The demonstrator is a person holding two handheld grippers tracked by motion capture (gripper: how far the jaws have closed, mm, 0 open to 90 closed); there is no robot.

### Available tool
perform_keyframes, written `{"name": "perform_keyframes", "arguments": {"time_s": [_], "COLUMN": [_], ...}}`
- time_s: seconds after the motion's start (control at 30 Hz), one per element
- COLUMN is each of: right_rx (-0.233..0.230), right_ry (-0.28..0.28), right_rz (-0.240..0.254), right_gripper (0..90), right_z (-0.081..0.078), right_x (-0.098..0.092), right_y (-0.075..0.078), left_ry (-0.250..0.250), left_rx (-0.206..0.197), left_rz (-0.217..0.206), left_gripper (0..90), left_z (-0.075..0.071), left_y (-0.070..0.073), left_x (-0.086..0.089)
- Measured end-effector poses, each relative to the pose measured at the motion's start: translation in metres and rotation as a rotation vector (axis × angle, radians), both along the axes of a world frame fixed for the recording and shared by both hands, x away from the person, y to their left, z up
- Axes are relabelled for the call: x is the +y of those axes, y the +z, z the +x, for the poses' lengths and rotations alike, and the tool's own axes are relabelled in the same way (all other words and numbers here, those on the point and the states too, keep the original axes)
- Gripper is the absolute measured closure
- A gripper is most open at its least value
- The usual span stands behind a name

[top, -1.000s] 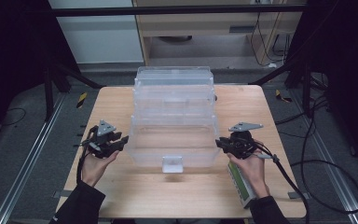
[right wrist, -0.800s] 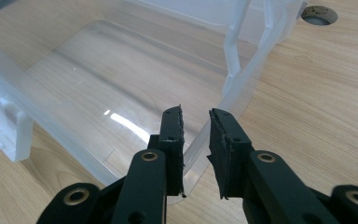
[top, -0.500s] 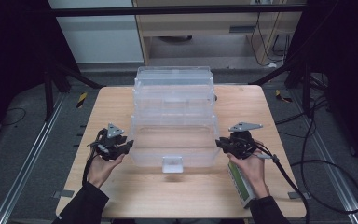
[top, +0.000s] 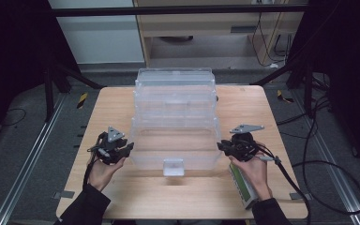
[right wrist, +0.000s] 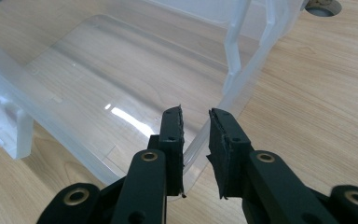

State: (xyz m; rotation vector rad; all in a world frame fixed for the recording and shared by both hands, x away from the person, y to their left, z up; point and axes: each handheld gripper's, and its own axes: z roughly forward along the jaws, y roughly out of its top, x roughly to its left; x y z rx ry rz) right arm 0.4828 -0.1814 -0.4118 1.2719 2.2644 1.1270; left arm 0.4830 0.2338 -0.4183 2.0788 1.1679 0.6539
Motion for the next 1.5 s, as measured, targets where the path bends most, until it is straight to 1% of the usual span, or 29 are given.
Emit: {"name": "perform_keyframes", "arguments": {"time_s": [0.13, 0.37, 0.43, 0.57, 0.6, 0.63, 0.7, 0.8, 0.9, 0.97, 1.07, 1.17, 1.27, 1.3, 1.4, 1.43, 1.5], "right_rx": [0.005, 0.009, 0.009, 0.010, 0.010, 0.016, -0.001, 0.000, -0.011, -0.012, -0.029, -0.036, -0.034, -0.035, -0.030, -0.023, -0.020], "right_ry": [-0.001, -0.010, -0.011, -0.013, -0.014, -0.010, -0.010, -0.010, -0.017, -0.019, -0.027, -0.030, -0.028, -0.028, -0.031, -0.043, -0.051], "right_rz": [0.000, 0.005, 0.000, 0.000, 0.000, -0.005, -0.003, 0.008, 0.014, 0.012, 0.003, 0.004, 0.004, -0.003, -0.007, -0.020, -0.030], "right_gripper": [75.6, 75.7, 75.7, 75.1, 72.6, 72.3, 71.2, 69.0, 66.3, 65.4, 62.9, 61.1, 60.5, 59.7, 58.4, 57.7, 56.9], "right_z": [-0.001, -0.002, -0.002, -0.002, -0.002, -0.002, -0.004, -0.005, -0.007, -0.007, -0.009, -0.009, -0.010, -0.011, -0.013, -0.015, -0.016], "right_x": [0.000, 0.000, 0.001, 0.001, 0.001, 0.001, 0.000, -0.002, -0.007, -0.008, -0.012, -0.014, -0.015, -0.016, -0.018, -0.021, -0.024], "right_y": [0.000, 0.000, 0.001, 0.001, 0.001, 0.001, 0.003, 0.007, 0.013, 0.014, 0.017, 0.019, 0.020, 0.022, 0.023, 0.026, 0.029], "left_ry": [-0.001, -0.005, -0.006, -0.010, -0.011, -0.015, -0.018, -0.018, -0.015, -0.015, -0.014, -0.010, -0.009, -0.006, -0.008, -0.013, -0.017], "left_rx": [-0.003, -0.004, -0.004, -0.006, -0.007, -0.006, -0.006, -0.009, -0.009, -0.009, -0.013, -0.026, -0.031, -0.039, -0.045, -0.050, -0.055], "left_rz": [0.005, -0.004, 0.004, 0.005, 0.006, 0.006, 0.009, 0.013, 0.008, 0.007, 0.008, 0.001, -0.005, -0.011, -0.013, -0.013, -0.016], "left_gripper": [66.5, 66.3, 66.2, 65.0, 65.0, 64.2, 63.9, 63.3, 60.8, 60.1, 58.2, 57.8, 57.3, 57.2, 56.1, 55.8, 55.2], "left_z": [-0.001, -0.001, -0.001, -0.001, -0.001, -0.001, -0.001, -0.001, 0.000, 0.000, 0.000, -0.001, -0.002, -0.003, -0.003, -0.004, -0.005], "left_y": [0.000, 0.000, 0.000, 0.000, 0.000, 0.000, 0.000, 0.000, 0.000, 0.000, 0.000, 0.002, 0.005, 0.007, 0.009, 0.011, 0.013], "left_x": [0.000, 0.001, 0.001, 0.001, 0.001, 0.001, 0.001, 0.001, 0.002, 0.002, 0.003, 0.006, 0.008, 0.010, 0.011, 0.012, 0.013]}}
